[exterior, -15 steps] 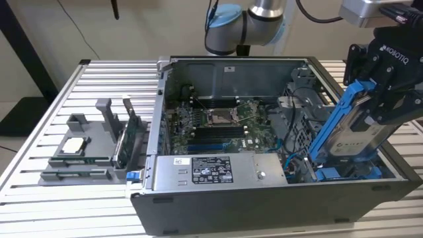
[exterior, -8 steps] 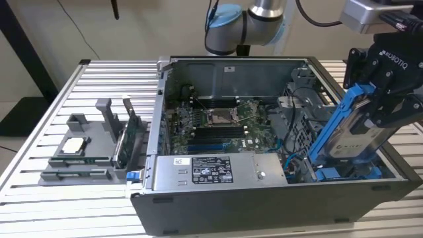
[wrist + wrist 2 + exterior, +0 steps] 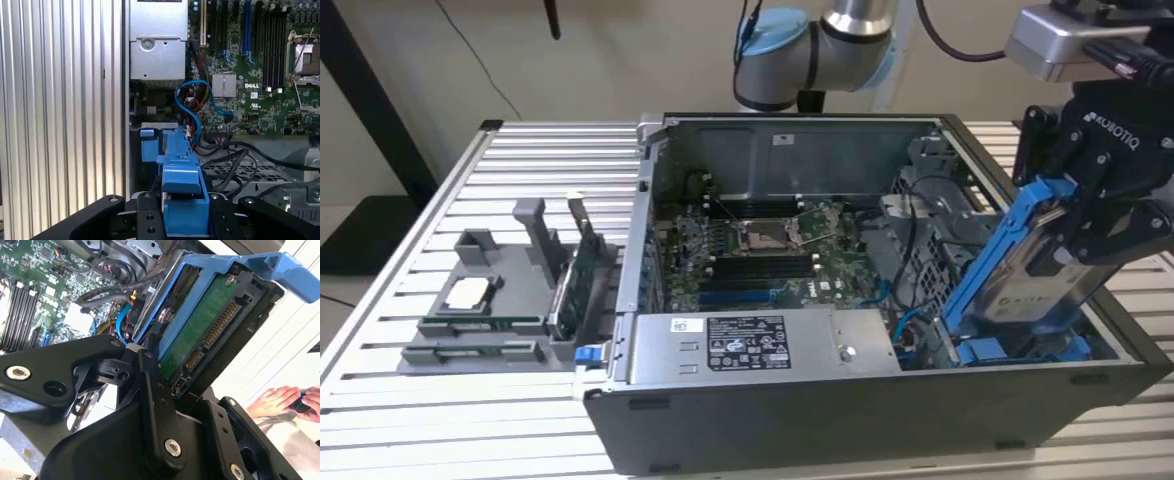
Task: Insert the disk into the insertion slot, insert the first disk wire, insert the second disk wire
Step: 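Insert the disk into the insertion slot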
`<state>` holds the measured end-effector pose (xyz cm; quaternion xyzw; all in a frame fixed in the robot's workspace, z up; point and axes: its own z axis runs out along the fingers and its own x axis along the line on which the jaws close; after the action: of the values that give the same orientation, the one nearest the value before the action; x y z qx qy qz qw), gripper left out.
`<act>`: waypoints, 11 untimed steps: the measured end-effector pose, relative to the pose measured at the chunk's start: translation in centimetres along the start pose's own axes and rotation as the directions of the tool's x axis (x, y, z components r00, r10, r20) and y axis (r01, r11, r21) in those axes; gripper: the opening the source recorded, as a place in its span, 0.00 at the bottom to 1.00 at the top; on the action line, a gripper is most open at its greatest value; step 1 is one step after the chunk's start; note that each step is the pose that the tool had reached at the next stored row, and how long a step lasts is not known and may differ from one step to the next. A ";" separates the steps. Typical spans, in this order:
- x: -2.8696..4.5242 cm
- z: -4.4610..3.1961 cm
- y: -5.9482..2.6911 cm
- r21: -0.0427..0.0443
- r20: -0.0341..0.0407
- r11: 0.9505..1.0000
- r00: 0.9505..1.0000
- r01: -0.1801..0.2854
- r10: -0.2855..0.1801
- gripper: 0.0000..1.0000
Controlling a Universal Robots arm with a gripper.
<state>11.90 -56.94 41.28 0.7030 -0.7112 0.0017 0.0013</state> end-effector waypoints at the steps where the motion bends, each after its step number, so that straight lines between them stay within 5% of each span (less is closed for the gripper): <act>1: 0.00 0.10 0.00 0.000 0.000 1.000 1.000 0.000 0.000 0.33; 11: 0.00 1.64 -0.01 0.000 0.000 1.000 1.000 0.000 0.000 0.33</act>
<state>11.91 -56.95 39.64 0.7029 -0.7113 0.0018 0.0013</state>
